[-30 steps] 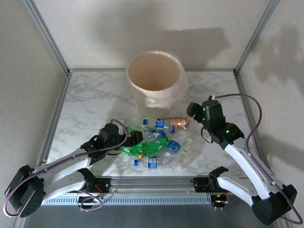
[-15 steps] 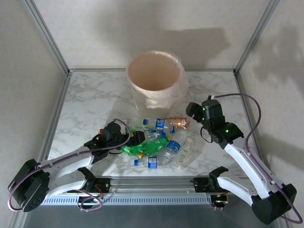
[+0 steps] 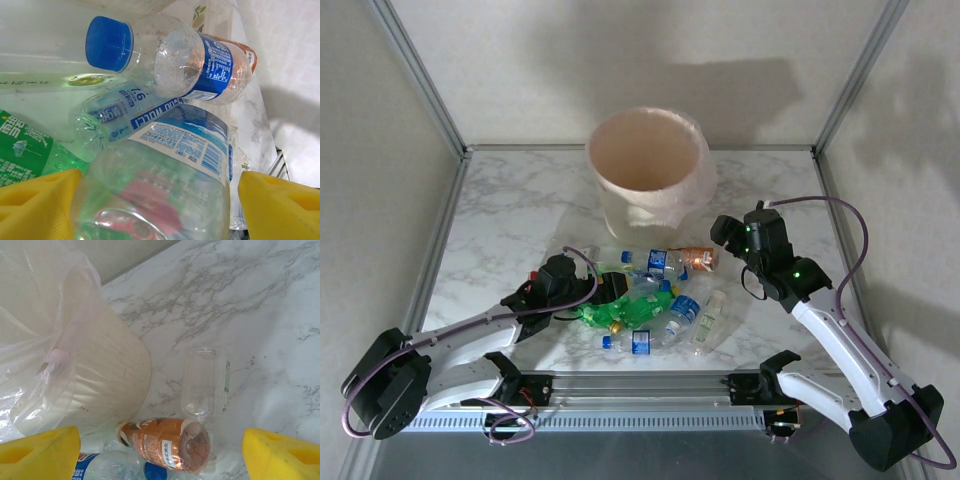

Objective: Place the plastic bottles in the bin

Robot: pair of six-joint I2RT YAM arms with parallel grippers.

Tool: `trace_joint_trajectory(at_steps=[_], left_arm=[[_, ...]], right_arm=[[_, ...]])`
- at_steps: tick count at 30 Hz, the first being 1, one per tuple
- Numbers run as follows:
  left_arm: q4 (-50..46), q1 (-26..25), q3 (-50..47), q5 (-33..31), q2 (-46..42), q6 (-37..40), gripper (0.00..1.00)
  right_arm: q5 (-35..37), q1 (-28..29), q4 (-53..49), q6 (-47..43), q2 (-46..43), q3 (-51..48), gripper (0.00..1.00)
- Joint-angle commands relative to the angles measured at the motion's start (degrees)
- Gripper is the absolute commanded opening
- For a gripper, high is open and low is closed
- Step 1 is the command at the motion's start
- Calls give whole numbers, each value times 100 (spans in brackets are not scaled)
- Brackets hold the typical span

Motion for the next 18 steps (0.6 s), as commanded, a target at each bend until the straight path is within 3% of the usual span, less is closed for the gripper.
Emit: trace_joint_trajectory(at_steps=[1, 6, 18], left_arm=[[135, -37, 189, 211, 157, 45, 75], [136, -37, 209, 229, 198, 2, 65], [-243, -37, 475, 301, -342, -113, 57]], right_arm=[[-95, 36, 136, 98, 16, -62, 84], [-102, 32, 140, 106, 7, -88, 84], [-41, 34, 170, 115, -47, -84, 84]])
